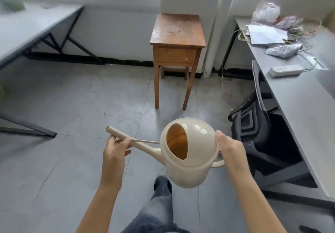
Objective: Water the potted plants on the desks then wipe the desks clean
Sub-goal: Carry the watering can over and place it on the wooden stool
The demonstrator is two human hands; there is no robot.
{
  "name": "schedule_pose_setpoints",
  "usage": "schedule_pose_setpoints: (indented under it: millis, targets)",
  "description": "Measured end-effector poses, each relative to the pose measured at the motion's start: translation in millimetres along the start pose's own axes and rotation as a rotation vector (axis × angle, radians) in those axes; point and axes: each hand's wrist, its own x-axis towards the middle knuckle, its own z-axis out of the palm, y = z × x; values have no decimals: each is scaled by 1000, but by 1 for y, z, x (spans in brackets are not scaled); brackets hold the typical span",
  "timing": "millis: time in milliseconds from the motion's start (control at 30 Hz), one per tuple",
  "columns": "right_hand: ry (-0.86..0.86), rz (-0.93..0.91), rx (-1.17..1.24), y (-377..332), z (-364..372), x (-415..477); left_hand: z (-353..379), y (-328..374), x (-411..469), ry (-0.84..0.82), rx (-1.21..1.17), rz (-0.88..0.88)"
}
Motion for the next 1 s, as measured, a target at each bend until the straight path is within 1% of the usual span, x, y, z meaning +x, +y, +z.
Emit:
schedule_pose_setpoints:
  millis: [233,400,500,600,800,1000]
  targets:
    - [12,24,-22,-32,20,118,62,15,125,-22,-16,9]
    - [50,72,-37,-45,33,207,110,27,207,-58,-5,-42]
    - [54,80,-28,-54,34,260,140,33,246,-56,7,-40]
    - [35,73,-17,-66,34,318,172,38,284,-22,14,-46]
    - [-68,35,-31,-95,34,437,238,41,357,92,17,-41]
    - [-132,31,-32,-135,35,538,297,67,432,174,-2,-42]
